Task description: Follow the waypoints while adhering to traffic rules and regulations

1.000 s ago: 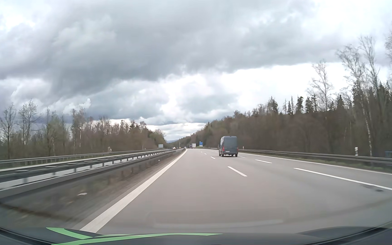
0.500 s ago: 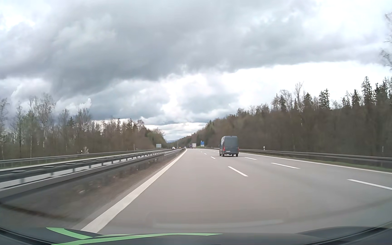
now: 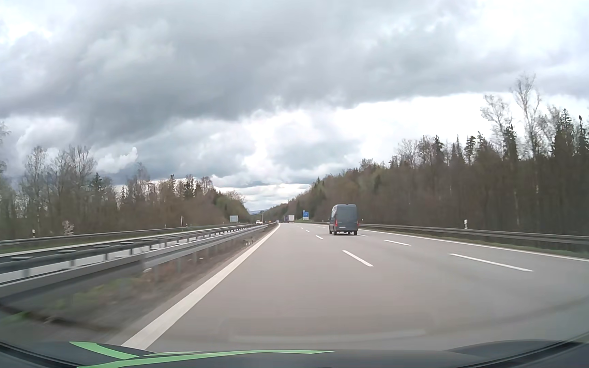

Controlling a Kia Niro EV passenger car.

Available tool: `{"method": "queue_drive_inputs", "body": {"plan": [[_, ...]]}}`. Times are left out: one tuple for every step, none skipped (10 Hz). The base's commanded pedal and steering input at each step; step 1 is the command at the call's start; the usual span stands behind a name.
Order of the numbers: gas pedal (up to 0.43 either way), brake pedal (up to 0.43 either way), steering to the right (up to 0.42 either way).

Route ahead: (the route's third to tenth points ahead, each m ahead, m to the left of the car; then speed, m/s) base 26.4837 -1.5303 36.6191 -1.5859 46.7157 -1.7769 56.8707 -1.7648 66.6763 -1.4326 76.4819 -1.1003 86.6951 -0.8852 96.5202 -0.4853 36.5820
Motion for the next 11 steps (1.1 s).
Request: {"method": "queue_drive_inputs", "body": {"plan": [[0.311,0.000,-0.003],[0.311,0.000,-0.003],[0.311,0.000,-0.003],[0.311,0.000,-0.003],[0.311,0.000,-0.003],[0.311,0.000,-0.003],[0.311,0.000,-0.003],[0.311,0.000,-0.003],[0.311,0.000,-0.003],[0.311,0.000,-0.004],[0.311,0.000,-0.004]]}}
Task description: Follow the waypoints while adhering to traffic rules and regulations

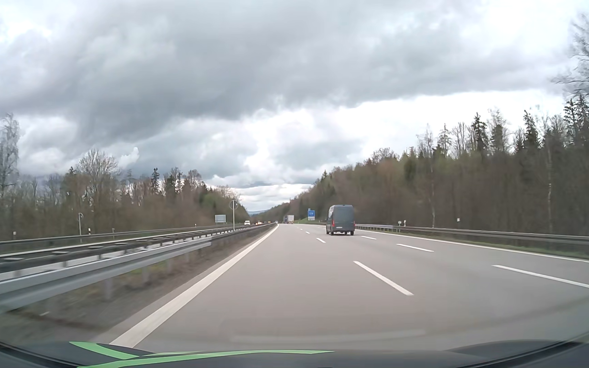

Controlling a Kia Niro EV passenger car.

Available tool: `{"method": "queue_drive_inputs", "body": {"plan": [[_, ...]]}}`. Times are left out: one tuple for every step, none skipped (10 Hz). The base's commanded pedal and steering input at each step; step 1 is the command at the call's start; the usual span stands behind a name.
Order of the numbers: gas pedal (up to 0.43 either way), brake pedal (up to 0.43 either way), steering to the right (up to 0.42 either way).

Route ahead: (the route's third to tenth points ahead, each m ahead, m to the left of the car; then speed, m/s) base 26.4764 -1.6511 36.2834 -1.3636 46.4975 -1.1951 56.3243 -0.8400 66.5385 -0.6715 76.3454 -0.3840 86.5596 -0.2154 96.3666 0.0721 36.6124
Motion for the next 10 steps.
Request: {"method": "queue_drive_inputs", "body": {"plan": [[0.311,0.000,-0.004],[0.311,0.000,-0.004],[0.311,0.000,-0.004],[0.311,0.000,-0.005],[0.311,0.000,-0.005],[0.311,0.000,-0.004],[0.311,0.000,-0.005],[0.311,0.000,-0.005],[0.311,0.000,-0.005],[0.311,0.000,-0.004]]}}
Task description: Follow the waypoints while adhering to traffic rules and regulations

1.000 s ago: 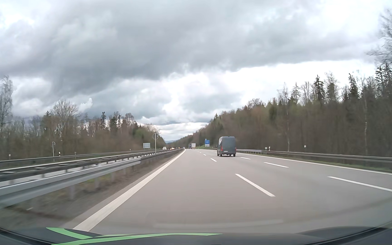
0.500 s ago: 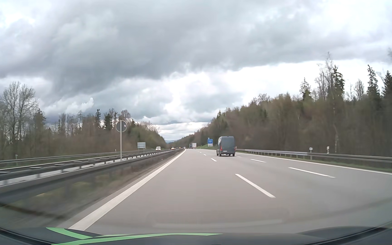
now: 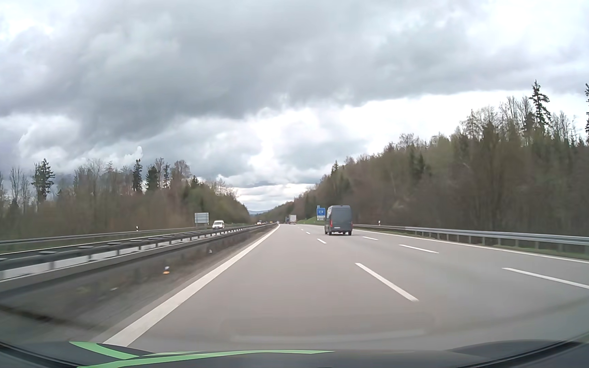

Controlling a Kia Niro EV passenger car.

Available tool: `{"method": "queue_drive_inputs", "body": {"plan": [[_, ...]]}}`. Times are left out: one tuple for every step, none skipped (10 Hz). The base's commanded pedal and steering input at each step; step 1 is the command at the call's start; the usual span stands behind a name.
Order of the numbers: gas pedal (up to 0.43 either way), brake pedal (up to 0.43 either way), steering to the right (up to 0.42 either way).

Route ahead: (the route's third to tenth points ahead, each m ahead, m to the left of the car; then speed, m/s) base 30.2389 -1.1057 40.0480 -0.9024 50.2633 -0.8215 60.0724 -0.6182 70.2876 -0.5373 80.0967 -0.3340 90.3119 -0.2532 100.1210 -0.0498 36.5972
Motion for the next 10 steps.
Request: {"method": "queue_drive_inputs", "body": {"plan": [[0.311,0.000,-0.004],[0.311,0.000,-0.004],[0.311,0.000,-0.004],[0.311,0.000,-0.004],[0.311,0.000,-0.004],[0.311,0.000,-0.004],[0.311,0.000,-0.004],[0.311,0.000,-0.004],[0.311,0.000,-0.003],[0.311,0.000,-0.003]]}}
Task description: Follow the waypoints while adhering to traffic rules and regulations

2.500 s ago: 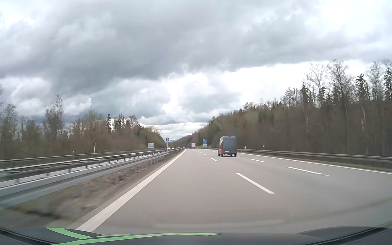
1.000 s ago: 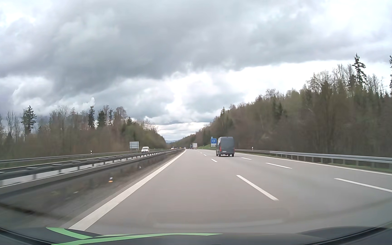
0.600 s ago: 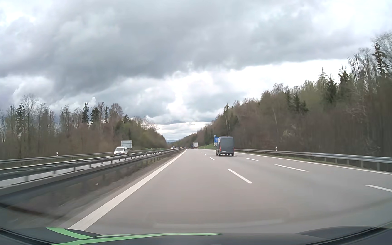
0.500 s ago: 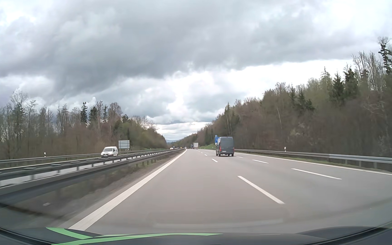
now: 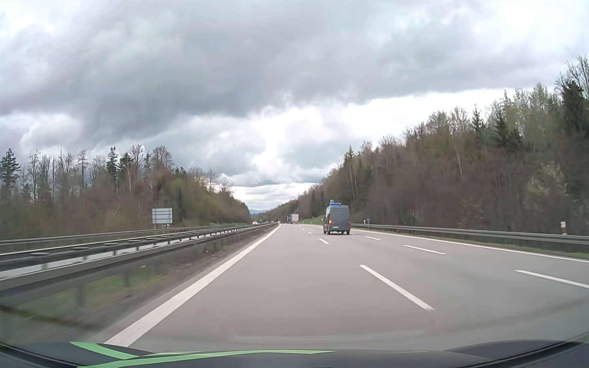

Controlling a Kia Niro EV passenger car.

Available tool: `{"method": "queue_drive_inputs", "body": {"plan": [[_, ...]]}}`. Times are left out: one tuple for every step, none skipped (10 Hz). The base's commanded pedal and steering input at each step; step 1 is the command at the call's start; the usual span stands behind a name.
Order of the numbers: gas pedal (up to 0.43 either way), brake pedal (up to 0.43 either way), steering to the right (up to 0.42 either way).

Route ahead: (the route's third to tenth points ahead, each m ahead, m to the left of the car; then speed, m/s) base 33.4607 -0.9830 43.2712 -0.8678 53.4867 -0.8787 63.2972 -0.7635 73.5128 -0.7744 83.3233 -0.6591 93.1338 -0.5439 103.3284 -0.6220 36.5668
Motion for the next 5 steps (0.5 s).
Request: {"method": "queue_drive_inputs", "body": {"plan": [[0.311,0.000,-0.003],[0.311,0.000,-0.003],[0.311,0.000,-0.003],[0.311,0.000,-0.003],[0.311,0.000,-0.003]]}}
